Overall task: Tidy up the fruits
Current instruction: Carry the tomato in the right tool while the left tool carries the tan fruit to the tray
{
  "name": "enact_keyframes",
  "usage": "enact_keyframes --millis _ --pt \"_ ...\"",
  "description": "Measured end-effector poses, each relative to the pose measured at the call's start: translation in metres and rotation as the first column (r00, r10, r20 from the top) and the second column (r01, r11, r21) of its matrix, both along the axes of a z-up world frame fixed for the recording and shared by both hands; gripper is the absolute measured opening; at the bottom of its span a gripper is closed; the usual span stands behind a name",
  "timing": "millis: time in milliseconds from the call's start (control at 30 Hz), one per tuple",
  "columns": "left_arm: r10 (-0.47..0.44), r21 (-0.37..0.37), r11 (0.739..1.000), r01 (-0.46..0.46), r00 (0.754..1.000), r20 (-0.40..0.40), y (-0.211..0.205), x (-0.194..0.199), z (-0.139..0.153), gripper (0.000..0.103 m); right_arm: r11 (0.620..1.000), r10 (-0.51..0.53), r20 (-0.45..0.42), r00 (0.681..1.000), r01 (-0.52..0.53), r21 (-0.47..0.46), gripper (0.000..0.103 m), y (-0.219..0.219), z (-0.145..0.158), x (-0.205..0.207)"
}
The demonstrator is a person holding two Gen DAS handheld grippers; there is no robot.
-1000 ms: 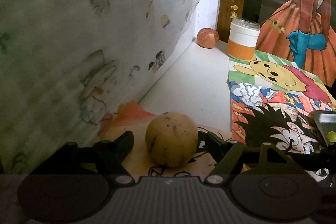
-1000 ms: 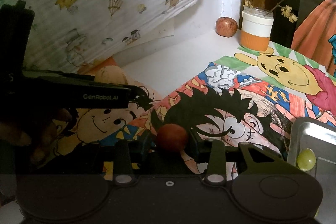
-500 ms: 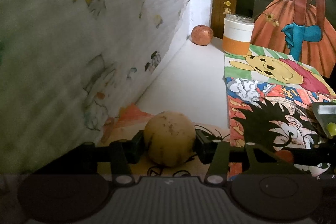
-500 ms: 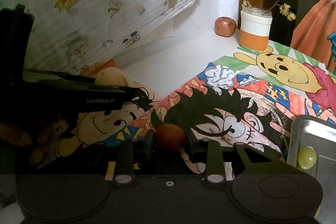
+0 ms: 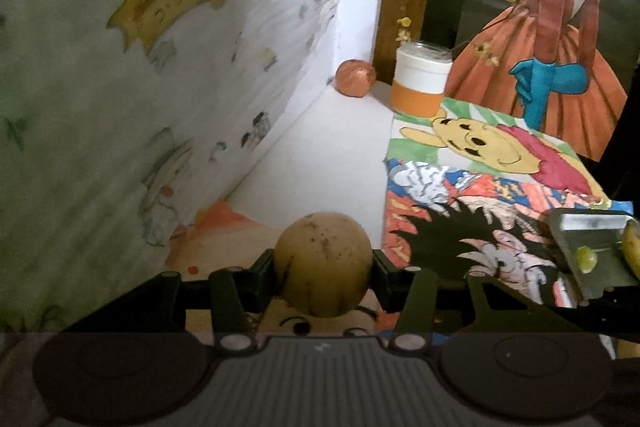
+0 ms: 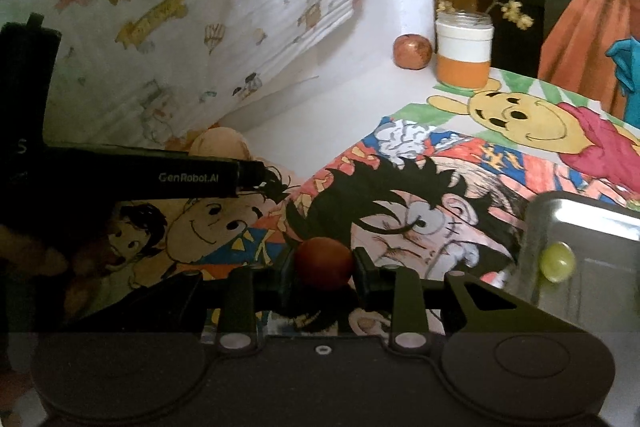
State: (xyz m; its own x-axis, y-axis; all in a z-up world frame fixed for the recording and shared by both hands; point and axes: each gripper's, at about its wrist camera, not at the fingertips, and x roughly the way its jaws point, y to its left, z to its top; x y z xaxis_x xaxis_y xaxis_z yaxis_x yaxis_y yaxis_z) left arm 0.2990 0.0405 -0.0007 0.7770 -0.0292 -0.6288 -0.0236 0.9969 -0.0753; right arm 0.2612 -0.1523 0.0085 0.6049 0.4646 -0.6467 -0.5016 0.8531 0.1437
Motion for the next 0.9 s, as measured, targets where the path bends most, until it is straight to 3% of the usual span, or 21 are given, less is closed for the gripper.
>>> enact_keyframes --millis 500,900 --pt "-0.064 -0.054 0.996 0.067 0.997 0.047 -0.044 -0.021 0.028 0.054 0.981 -0.186 0.078 0.979 0.181 0.072 0.033 -0.076 0.038 -0.048" --pt "-0.160 -0.076 0.984 0.164 0.986 0.051 -0.114 -0.035 0.042 0.054 0.913 -0.408 0.143 0.902 0.404 0.061 0.033 -0.166 0.041 -0.098"
